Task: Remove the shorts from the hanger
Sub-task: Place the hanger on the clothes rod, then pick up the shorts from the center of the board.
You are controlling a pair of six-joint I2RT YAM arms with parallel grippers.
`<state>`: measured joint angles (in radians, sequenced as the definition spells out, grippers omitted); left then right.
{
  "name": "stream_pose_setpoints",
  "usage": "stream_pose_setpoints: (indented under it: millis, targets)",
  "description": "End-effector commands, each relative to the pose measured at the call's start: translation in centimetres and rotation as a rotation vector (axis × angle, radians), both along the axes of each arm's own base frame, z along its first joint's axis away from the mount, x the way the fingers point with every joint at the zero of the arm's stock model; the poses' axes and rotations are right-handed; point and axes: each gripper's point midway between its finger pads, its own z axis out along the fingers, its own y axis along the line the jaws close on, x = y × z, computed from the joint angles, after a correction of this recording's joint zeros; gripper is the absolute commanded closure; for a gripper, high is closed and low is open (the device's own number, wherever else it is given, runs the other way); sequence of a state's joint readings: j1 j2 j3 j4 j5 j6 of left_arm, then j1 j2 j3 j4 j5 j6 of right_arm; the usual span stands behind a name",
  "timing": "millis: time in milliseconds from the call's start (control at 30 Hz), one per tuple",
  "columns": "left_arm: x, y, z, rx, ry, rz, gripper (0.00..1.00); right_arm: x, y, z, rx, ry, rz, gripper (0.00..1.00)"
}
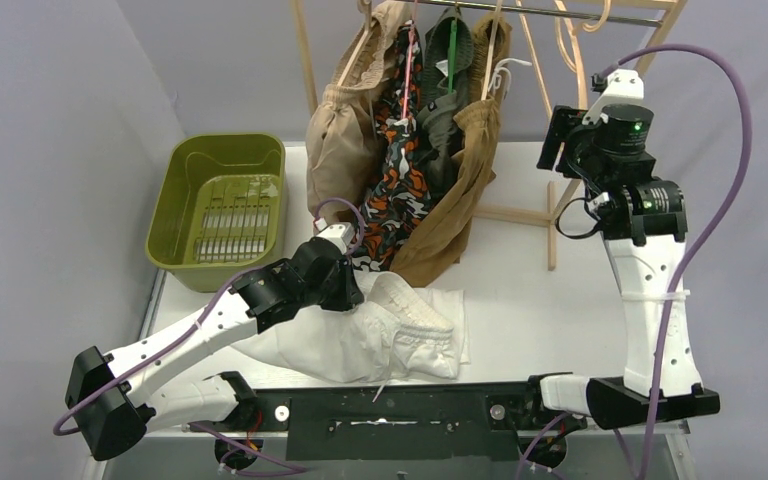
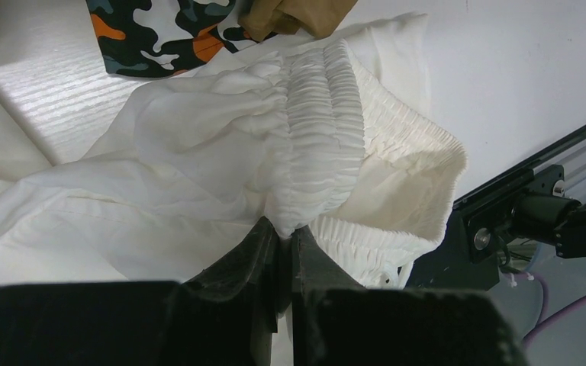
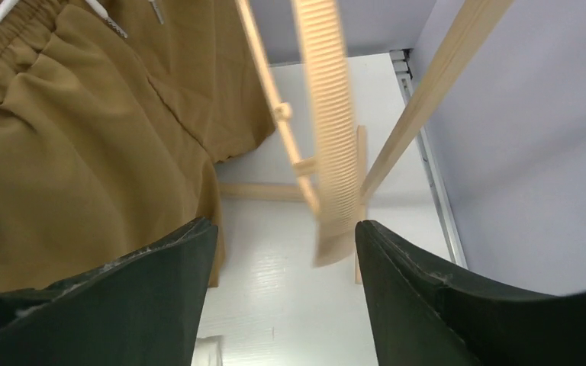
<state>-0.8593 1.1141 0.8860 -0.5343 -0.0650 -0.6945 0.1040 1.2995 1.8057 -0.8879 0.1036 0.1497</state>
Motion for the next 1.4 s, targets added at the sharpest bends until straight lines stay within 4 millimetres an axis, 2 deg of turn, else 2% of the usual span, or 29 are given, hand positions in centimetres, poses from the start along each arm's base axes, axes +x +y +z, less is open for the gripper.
stream_pose_setpoints:
  millis: [0, 167, 300, 400, 500, 600, 733, 767, 867, 900, 967, 1033, 1100, 1200, 1267, 1367]
  targets:
    - [1.1, -1.2, 2.4, -0.07, -0.053, -0.014, 1.0, -2.6, -0.8, 3.4, 0.006, -0.126, -0.018, 0.28]
    - [0.9, -1.3, 2.4, -0.083, -0.045, -0.01, 1.0, -5.4, -1.3, 3.2, 0.016, -0.153, -0.036, 0.18]
    - [0.7, -1.0, 2.4, -0.09, -0.043, -0.003, 1.0, -8.6, -1.3, 1.4, 0.06, -0.155, -0.047, 0.16]
    - [0.7, -1.1, 2.3, -0.103, -0.043, 0.0, 1.0, -11.6, -1.1, 0.3, 0.129, -0.192, -0.047, 0.16]
    - [0.5, -1.3, 2.3, -0.114, -0.037, -0.007, 1.0, -14.4, 2.2, -1.2, 0.265, -0.276, 0.11, 0.16]
    - [0.3, -1.4, 2.1, -0.123, -0.034, -0.022, 1.0, -16.5, 7.1, -4.5, 0.42, -0.314, 0.371, 0.17]
    - [-0.5, -1.6, 2.3, -0.163, -0.035, -0.05, 1.0, -18.0, 11.4, -12.0, 0.666, -0.168, 0.541, 0.18]
    - [-0.5, -1.4, 2.4, -0.168, -0.035, -0.041, 0.94, -18.1, 11.8, -13.8, 0.718, -0.114, 0.534, 0.18]
    - [-0.6, -0.8, 1.8, -0.168, -0.021, -0.001, 0.55, -17.8, 11.8, -18.7, 0.796, 0.024, 0.446, 0.18]
    - [-0.6, -0.7, 1.7, -0.172, -0.013, 0.013, 0.45, -17.7, 11.8, -20.0, 0.81, 0.067, 0.425, 0.18]
    - [-0.5, -0.9, 1.9, -0.196, 0.001, 0.039, 0.3, -17.7, 12.5, -22.5, 0.865, 0.176, 0.404, 0.17]
    - [-0.3, -1.2, 2.1, -0.223, 0.017, 0.059, 0.22, -17.7, 13.4, -24.5, 0.921, 0.277, 0.41, 0.2]
    - [-0.3, -1.9, 2.4, -0.245, 0.032, 0.046, 0.2, -17.8, 13.9, -26.3, 0.946, 0.36, 0.398, 0.23]
    - [-1.0, -2.5, 2.7, -0.222, 0.077, 0.014, 0.19, -17.6, 15.1, -27.3, 0.955, 0.391, 0.419, 0.31]
    - [-1.7, -3.1, 2.6, -0.2, 0.102, -0.009, 0.19, -17.9, 16.8, -27.6, 0.98, 0.398, 0.47, 0.36]
    - [-2.4, -4.1, 1.5, -0.155, 0.121, -0.01, 0.19, -18.1, 19.2, -29.6, 0.957, 0.447, 0.481, 0.38]
